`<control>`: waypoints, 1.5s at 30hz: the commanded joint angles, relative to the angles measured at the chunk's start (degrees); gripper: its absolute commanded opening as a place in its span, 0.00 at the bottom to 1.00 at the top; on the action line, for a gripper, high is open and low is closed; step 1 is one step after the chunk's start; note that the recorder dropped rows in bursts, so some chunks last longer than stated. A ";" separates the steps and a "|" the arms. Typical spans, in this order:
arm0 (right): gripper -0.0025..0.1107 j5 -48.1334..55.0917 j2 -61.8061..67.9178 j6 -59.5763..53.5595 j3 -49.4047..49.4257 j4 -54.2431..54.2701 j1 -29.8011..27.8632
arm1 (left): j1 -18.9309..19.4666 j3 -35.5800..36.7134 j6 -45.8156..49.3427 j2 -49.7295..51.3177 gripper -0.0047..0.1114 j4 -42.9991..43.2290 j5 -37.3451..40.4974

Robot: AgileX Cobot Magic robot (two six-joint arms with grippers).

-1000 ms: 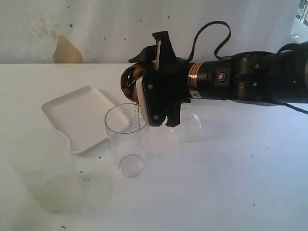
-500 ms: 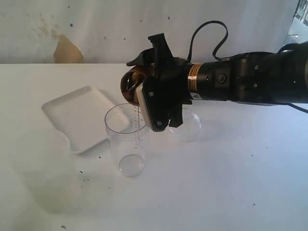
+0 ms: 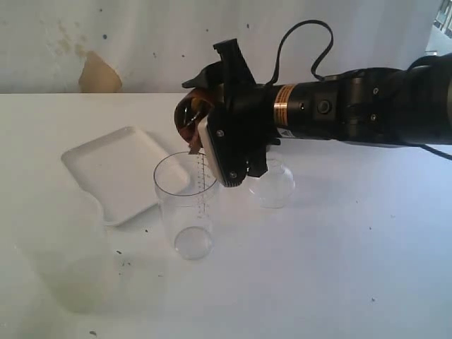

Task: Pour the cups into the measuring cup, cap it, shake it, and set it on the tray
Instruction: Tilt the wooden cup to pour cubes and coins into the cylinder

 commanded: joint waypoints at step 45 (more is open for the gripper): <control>0.02 4.87 2.71 -21.59 -2.93 0.20 2.94 | 0.20 0.19 -0.15 -0.21 0.05 -0.28 -0.41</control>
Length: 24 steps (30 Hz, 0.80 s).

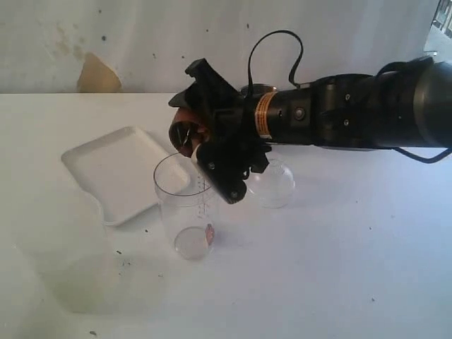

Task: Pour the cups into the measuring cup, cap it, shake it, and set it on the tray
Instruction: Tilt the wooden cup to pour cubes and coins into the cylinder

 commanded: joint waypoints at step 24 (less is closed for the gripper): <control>0.02 3.13 -0.39 -17.31 -0.53 0.41 2.34 | 0.20 0.19 -0.15 -0.21 0.05 -0.28 -0.41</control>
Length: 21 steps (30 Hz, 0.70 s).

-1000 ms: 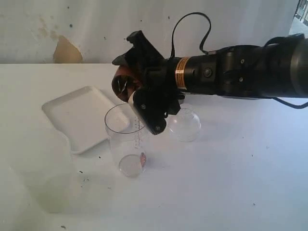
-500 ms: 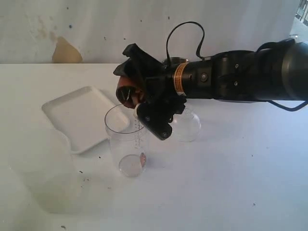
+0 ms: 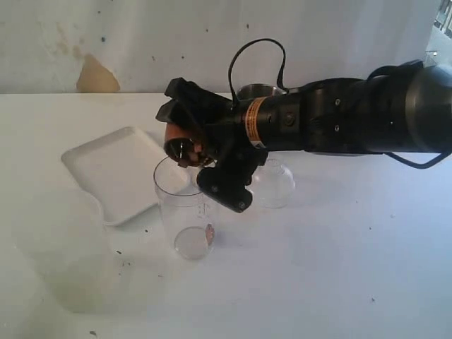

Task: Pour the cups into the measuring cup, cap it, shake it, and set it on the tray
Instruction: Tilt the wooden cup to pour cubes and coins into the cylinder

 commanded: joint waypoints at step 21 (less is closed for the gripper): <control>0.02 0.25 -0.49 -8.26 -0.53 0.51 0.20 | 0.20 0.19 -0.15 -0.21 0.05 -0.28 -0.41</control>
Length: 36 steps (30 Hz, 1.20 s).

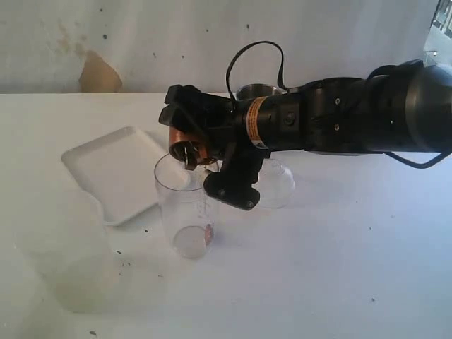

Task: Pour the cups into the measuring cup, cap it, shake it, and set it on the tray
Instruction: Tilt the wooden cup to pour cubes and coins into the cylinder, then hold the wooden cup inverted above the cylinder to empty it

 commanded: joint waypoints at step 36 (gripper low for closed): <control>0.02 -1.82 -1.02 -22.66 -1.20 14.41 1.75 | 0.20 0.19 -0.15 -0.21 0.05 -0.28 -0.41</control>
